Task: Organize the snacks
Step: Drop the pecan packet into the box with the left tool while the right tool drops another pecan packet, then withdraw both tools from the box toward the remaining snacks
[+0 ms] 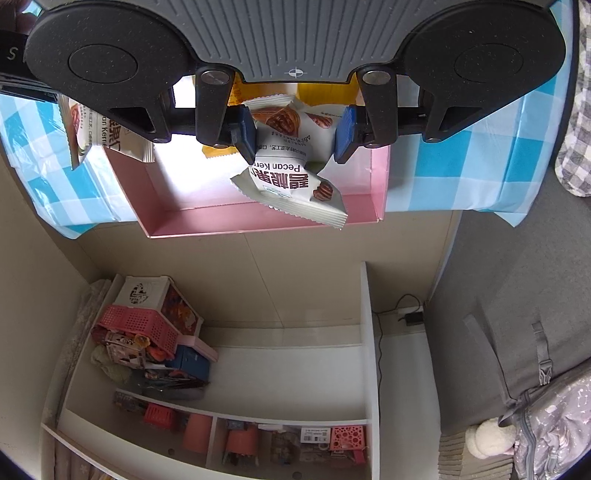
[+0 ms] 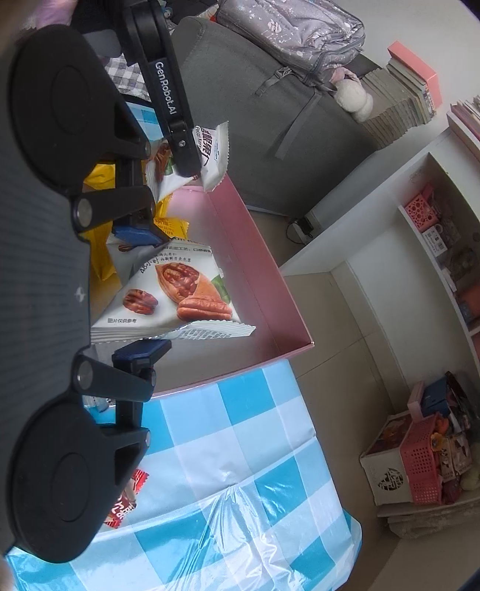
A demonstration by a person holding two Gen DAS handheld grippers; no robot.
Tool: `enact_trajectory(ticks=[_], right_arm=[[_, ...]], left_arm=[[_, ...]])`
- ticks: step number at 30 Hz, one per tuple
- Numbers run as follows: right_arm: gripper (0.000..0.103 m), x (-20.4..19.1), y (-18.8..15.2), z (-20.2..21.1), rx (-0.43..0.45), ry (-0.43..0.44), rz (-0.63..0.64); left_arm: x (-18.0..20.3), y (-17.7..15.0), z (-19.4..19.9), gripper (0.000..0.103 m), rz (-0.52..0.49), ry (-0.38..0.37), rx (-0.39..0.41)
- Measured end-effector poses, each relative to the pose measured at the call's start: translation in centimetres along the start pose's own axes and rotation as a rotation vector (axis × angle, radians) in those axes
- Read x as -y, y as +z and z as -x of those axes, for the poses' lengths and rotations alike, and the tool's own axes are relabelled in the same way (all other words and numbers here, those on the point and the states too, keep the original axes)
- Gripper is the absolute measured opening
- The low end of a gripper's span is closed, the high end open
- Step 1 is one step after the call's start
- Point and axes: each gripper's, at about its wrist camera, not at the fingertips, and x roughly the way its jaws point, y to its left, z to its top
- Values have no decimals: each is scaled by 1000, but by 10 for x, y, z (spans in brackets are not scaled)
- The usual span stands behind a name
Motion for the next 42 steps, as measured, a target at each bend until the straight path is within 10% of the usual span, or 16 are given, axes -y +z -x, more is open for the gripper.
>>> enact_trajectory(ticks=[19, 27, 42], right_arm=[[48, -4, -4, -11, -7, -43, 15], [73, -1, 3, 5, 49, -9, -2], [92, -21, 1, 56, 81, -49, 117]], left_arm=[[0, 6, -35, 43, 39, 10, -8], [0, 1, -25, 81, 9, 19, 26], [-6, -35, 50, 96, 25, -4, 13]])
